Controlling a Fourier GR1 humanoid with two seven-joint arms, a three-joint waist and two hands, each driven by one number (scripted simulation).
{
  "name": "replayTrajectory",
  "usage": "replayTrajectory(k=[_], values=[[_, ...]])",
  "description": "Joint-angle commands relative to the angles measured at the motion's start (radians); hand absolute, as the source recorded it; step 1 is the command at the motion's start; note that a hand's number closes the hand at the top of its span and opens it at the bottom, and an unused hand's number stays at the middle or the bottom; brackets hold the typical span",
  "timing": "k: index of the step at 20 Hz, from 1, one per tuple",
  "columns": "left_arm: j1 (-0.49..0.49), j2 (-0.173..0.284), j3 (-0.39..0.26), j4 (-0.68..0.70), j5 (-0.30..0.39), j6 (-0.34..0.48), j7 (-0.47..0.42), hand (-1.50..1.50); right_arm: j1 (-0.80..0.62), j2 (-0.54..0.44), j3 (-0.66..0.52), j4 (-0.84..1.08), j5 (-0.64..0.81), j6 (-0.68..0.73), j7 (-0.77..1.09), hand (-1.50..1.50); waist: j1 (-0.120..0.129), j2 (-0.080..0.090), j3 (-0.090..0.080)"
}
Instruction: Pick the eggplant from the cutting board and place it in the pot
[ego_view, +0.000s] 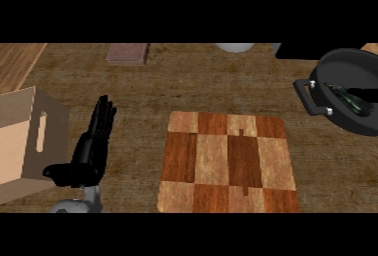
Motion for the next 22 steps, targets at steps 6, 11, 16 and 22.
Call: replayTrajectory(k=[6,11,16,22], values=[[0.003,-0.006,-0.007,0.013,-0.01,-0.003,-0.02,0.0,0.061,-0.118,-0.193,0.052,-0.199,0.113,-0.126,-1.5,0.007,0.006,-0.001],[-0.016,0.027,0.023,0.013,0.014,-0.032,0.007,0.0,0.119,-0.168,-0.238,0.061,-0.246,0.153,-0.2,-1.5,0.008,0.006,0.0],[0.037,0.032,0.023,-0.01,0.016,-0.042,-0.038,0.0,0.189,-0.221,-0.264,0.076,-0.277,0.243,-0.272,-1.5,0.011,0.004,0.001],[0.002,-0.014,-0.003,0.019,-0.01,-0.004,-0.023,0.0,0.206,-0.28,-0.279,0.092,-0.291,0.267,-0.257,-1.5,0.011,0.009,0.002]])
